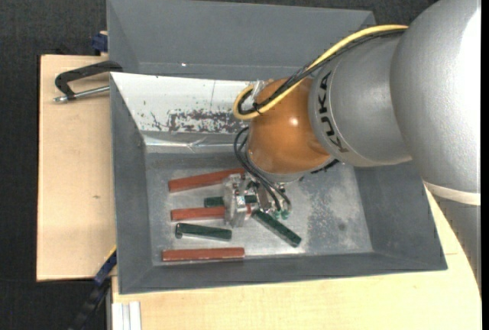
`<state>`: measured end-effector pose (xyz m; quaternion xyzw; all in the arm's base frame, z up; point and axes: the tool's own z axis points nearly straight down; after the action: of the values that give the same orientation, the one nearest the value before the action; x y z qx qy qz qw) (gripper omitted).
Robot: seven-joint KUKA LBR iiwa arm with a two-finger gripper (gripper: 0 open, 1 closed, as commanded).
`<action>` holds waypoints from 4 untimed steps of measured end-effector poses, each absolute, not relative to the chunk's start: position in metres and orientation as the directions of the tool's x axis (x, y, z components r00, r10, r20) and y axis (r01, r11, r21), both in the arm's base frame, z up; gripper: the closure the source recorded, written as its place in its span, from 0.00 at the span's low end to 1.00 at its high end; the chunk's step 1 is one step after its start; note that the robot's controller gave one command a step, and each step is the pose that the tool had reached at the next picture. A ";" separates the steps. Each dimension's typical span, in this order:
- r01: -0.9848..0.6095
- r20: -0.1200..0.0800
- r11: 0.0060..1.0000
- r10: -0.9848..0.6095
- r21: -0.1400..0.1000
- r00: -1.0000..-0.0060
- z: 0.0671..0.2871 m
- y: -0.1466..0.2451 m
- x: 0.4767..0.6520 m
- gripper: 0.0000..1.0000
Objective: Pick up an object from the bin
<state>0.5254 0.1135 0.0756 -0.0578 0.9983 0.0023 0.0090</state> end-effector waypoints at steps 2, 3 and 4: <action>-0.115 -0.018 0.993 -0.115 0.004 -0.993 0.076 0.113 0.525 1.00; -0.116 -0.005 0.993 -0.116 0.002 -0.993 0.071 0.113 0.521 0.00; -0.115 -0.016 0.993 -0.115 0.004 -0.993 0.075 0.113 0.525 1.00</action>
Offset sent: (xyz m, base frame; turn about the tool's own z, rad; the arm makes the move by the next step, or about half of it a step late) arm 0.0000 0.0000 0.0000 0.0000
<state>0.5246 0.1133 0.0747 -0.0575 0.9983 0.0023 0.0081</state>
